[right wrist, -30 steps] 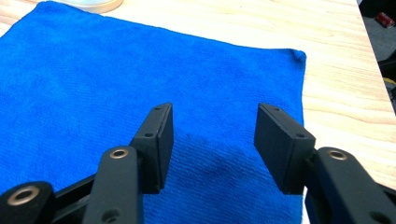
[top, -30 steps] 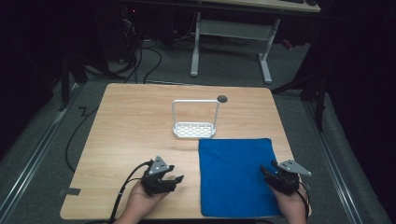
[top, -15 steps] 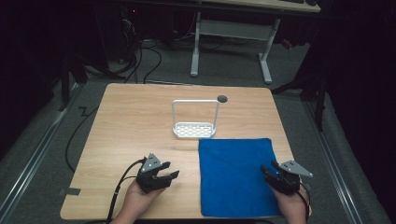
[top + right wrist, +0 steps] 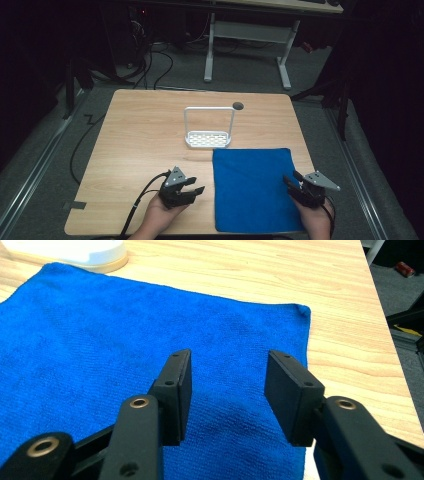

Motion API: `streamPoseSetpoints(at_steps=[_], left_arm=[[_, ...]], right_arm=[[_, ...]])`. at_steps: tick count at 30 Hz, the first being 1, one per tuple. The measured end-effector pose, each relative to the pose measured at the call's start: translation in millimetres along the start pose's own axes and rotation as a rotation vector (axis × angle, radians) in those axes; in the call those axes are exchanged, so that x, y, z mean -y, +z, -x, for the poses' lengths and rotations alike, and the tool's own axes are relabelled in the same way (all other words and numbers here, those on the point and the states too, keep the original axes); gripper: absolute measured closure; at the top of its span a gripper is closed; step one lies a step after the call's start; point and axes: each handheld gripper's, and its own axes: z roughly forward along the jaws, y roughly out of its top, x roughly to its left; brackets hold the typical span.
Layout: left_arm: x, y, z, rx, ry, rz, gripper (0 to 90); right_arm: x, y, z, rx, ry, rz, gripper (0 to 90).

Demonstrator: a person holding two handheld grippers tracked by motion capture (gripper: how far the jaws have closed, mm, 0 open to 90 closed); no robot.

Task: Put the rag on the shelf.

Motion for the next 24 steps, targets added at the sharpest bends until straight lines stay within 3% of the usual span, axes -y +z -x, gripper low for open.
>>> streamPoseSetpoints(at_steps=[4,8,10,12,14,17,24], left_arm=[[-14.4,18.8,14.5,0.03,0.024,-0.025,58.3],[-26.0,38.2,23.7,0.045,0.038,-0.043,67.5],[-32.3,53.1,30.7,0.058,0.047,-0.075,76.5],[-33.3,58.1,33.3,0.057,0.057,-0.091,80.2],[-32.3,70.8,38.9,0.053,0.083,-0.144,87.8],[-27.6,77.1,41.5,0.046,0.107,-0.184,89.0],[-25.6,72.4,39.5,0.043,0.125,-0.189,89.4]], right_arm=[[0.5,0.1,2.1,0.003,-0.001,-0.009,60.3],[2.1,0.9,7.2,0.006,0.01,-0.048,77.1],[3.7,2.9,10.2,0.016,0.009,-0.087,85.3],[4.1,3.6,11.5,0.019,0.01,-0.099,86.7],[5.3,5.8,14.8,0.029,0.013,-0.12,89.3],[7.1,7.6,17.8,0.032,0.021,-0.143,90.0],[11.2,15.5,17.2,0.019,0.028,-0.195,90.0]])
